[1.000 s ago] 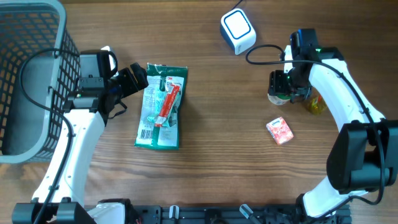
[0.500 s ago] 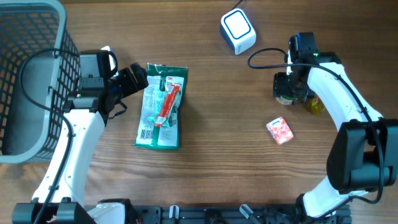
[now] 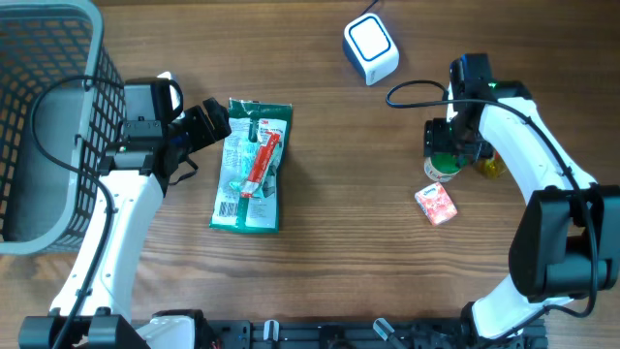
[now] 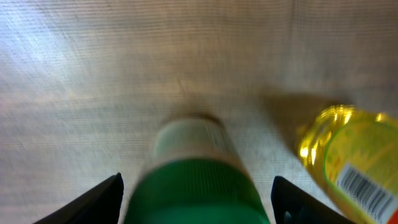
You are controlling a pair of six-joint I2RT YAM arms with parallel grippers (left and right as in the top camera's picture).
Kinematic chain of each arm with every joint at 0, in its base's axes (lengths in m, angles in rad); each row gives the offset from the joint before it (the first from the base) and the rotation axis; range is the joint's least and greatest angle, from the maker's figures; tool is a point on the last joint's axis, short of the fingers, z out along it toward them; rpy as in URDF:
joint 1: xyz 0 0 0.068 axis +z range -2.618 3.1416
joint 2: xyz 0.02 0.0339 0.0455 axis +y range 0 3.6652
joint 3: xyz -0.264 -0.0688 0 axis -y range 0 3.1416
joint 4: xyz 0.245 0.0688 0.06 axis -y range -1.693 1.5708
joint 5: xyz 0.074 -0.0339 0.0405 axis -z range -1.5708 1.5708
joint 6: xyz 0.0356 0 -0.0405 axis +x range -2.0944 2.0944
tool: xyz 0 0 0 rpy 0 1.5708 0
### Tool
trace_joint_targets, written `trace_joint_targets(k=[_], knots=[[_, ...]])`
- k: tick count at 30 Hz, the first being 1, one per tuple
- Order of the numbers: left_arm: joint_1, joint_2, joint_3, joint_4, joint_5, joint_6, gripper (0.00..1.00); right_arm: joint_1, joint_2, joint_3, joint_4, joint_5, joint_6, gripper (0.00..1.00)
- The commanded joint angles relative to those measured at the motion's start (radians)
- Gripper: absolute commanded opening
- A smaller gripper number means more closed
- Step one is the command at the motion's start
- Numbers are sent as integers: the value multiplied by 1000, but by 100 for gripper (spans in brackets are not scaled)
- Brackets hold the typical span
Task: Scan the item barcode
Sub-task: 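Carry the jar right and set it down beside the Vim bottle, then move the right gripper left and grasp the red tube on the glove pack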
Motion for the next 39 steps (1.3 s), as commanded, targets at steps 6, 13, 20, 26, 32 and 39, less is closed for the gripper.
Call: trace_joint_targets(k=[6,13,20,26,32,39], knots=[[4,-13,16,0,11,5,100,16,-6,284,-98,-227,-63,70],[4,-13,16,0,11,5,100,105,-5,167,-138,-320,39,38],[4,-13,16,0,11,5,100,122,-4,6,-80,-12,164,38],[4,-13,16,0,11,6,100,123,-4,5,-144,-128,213,39],[4,-13,16,0,11,5,100,156,-4,-43,-223,-324,121,39],[4,-13,16,0,11,5,100,192,-4,-205,-112,-249,121,40]])
